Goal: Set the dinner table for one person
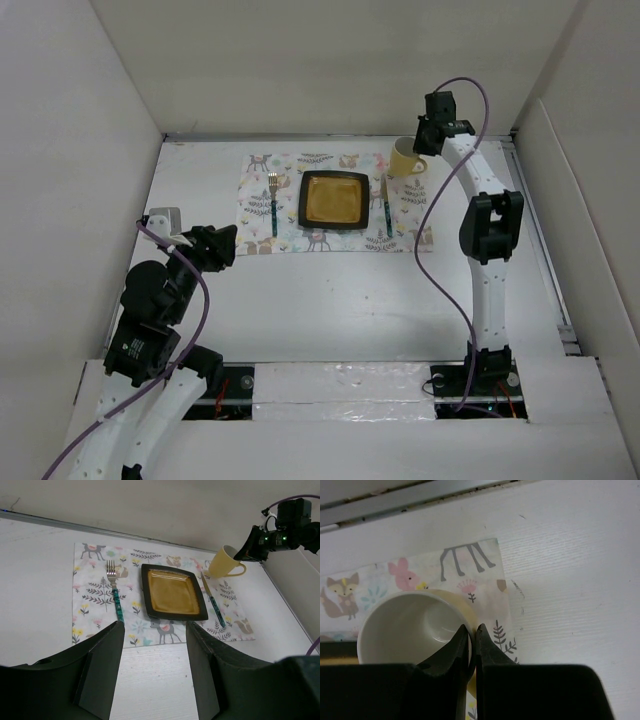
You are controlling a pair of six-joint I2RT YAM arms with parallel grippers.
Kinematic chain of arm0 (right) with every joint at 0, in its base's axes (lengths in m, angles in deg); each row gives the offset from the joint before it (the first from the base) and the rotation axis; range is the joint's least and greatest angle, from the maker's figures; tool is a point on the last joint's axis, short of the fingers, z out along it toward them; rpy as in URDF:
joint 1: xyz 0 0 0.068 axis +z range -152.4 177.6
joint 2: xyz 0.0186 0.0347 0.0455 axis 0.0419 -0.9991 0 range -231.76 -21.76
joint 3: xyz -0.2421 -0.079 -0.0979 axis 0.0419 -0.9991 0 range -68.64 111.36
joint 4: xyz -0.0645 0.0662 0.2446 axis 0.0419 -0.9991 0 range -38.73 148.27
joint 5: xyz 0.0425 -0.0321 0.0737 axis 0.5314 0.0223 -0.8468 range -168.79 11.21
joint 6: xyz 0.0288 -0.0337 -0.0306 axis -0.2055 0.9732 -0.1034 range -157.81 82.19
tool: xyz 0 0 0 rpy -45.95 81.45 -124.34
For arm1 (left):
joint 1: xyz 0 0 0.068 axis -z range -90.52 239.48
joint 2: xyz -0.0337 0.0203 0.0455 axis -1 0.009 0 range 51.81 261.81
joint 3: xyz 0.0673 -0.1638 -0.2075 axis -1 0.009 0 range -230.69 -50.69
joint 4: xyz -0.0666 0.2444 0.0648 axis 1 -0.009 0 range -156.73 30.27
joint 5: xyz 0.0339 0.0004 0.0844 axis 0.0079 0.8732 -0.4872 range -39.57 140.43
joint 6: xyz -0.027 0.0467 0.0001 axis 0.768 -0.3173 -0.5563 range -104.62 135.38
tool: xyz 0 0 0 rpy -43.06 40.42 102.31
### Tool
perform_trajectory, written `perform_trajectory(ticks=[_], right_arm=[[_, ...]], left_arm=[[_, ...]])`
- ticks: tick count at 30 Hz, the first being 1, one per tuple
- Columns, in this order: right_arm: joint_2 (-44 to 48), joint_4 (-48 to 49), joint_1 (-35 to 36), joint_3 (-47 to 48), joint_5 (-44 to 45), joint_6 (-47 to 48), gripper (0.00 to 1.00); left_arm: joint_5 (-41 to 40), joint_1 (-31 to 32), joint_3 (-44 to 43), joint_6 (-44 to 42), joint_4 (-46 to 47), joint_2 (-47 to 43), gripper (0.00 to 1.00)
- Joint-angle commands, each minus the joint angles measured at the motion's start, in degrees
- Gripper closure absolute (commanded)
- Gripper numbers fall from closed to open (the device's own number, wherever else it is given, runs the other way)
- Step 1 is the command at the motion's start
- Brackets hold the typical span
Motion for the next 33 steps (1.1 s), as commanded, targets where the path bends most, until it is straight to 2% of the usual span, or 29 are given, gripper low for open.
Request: perform_trajectory(ticks=[1,11,23,24,28,33], right_arm=[[1.9,3.3,0.0,6.2,0.7,-0.2,1.0],[-0.8,4.5,-0.6,3.8,0.8,-0.3,1.0],[-1.6,6.7,0.0,1.9,5.2,1.5,1.0],[-1.8,6.8,0.0,1.8,5.5,1.6,0.99],[-1.4,6.9,0.0,0.5,4.4,1.6,0.86],[-1.1,7.5,-1.1,-0.8,1.7,0.9,0.81]], left_arm=[[0.0,-0.1,0.1,-0.8,2.5,0.3,0.51],[0.1,-0.1,0.1,-0.9,2.6,0.6,0.51],[0.2,-1.2,0.2,-0.8,2.6,1.2,0.5],[0.3,-1.2,0.1,-0.8,2.6,1.3,0.5],[0.5,-1.7,0.1,-0.8,2.6,1.6,0.48],[0.3,-1.7,0.0,-0.9,2.5,1.8,0.48]])
